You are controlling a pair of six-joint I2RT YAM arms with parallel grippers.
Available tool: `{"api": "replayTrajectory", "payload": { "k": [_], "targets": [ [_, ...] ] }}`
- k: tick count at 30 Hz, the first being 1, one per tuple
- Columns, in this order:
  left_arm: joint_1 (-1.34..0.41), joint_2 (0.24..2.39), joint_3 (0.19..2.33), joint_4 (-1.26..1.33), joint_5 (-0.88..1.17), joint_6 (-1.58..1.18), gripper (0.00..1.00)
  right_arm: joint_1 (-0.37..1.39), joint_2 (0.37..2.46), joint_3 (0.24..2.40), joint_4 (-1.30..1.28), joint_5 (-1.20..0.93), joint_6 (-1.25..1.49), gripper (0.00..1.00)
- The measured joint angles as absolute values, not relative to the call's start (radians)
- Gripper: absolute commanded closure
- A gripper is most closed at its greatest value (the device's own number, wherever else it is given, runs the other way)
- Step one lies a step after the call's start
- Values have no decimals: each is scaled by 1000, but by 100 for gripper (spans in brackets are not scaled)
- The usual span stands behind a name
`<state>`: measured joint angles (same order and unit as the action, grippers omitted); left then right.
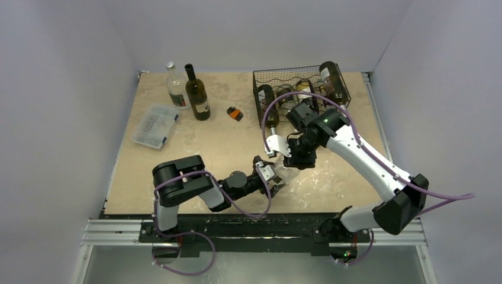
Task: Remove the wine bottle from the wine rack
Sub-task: Place the wine bottle at the center of the board.
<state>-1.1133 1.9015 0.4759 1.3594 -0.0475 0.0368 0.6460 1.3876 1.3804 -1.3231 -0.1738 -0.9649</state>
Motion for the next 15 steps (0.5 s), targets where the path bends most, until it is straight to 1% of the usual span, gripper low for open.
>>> {"api": "replayTrajectory", "payload": {
  "k": [7,11,15],
  "targets": [
    [-1107,1912,472,1329,-80,20,18,653,1388,1416,-1330,-266,-965,52],
    [-1107,1912,471,1328,-86,20,17,651,1388,1451,-1334,-311,-964,45],
    [-1107,1911,463,1334,-91,19,12,651,1387,1474,-1332,-363,-957,40]
  ]
}}
